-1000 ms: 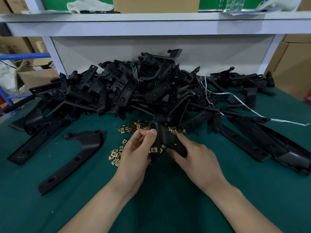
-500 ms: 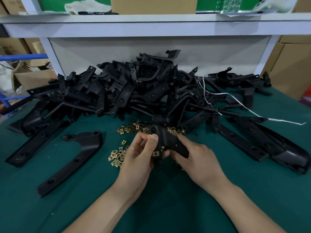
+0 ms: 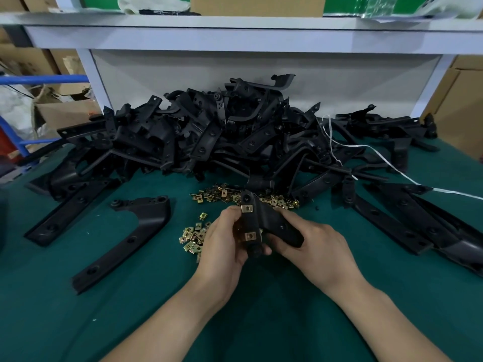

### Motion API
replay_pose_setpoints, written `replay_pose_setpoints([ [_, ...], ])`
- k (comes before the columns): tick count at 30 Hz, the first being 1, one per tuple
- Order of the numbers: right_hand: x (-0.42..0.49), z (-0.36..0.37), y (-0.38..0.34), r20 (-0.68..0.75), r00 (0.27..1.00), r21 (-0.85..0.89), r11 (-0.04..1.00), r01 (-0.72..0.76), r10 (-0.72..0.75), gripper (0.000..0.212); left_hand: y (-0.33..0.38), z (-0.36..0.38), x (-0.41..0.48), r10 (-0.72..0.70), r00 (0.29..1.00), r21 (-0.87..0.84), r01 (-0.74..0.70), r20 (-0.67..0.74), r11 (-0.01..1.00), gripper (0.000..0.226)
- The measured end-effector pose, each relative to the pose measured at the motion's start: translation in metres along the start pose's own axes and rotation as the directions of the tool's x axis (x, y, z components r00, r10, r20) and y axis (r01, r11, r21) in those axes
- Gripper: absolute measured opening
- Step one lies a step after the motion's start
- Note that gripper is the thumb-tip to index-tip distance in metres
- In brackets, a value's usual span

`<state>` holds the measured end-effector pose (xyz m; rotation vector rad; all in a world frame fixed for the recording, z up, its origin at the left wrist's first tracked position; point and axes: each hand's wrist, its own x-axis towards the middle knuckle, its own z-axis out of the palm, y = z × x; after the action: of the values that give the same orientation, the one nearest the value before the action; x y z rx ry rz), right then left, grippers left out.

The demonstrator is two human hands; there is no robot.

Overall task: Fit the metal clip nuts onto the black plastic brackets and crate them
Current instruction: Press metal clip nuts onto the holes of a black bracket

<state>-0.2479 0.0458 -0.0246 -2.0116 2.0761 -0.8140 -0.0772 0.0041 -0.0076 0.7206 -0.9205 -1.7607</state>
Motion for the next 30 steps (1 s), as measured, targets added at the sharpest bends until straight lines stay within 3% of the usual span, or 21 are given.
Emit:
replay_pose_setpoints([
  [6,-0.001,-0.003,-0.002,0.011,1.000,-0.015,1.000,-0.001,0.001,0.050,0.001,-0.003,0.002,0.062,0.998,0.108,-0.061,-0.007,0.992,0.039],
  [17,-0.002,-0.003,-0.002,-0.009,1.000,-0.067,0.998,0.020,-0.021,0.051,0.000,-0.003,0.007,-0.008,0.999,0.129,0.013,-0.040,0.992,0.051],
  [23,-0.001,-0.002,-0.004,0.038,0.999,-0.116,0.993,0.009,-0.004,0.060,-0.005,-0.007,0.010,0.014,0.999,0.164,-0.007,-0.039,0.986,0.042],
  [30,-0.001,-0.003,-0.006,0.032,0.999,-0.129,0.992,0.005,-0.001,0.053,-0.009,-0.009,0.011,0.027,0.999,0.237,-0.016,-0.042,0.971,0.046],
])
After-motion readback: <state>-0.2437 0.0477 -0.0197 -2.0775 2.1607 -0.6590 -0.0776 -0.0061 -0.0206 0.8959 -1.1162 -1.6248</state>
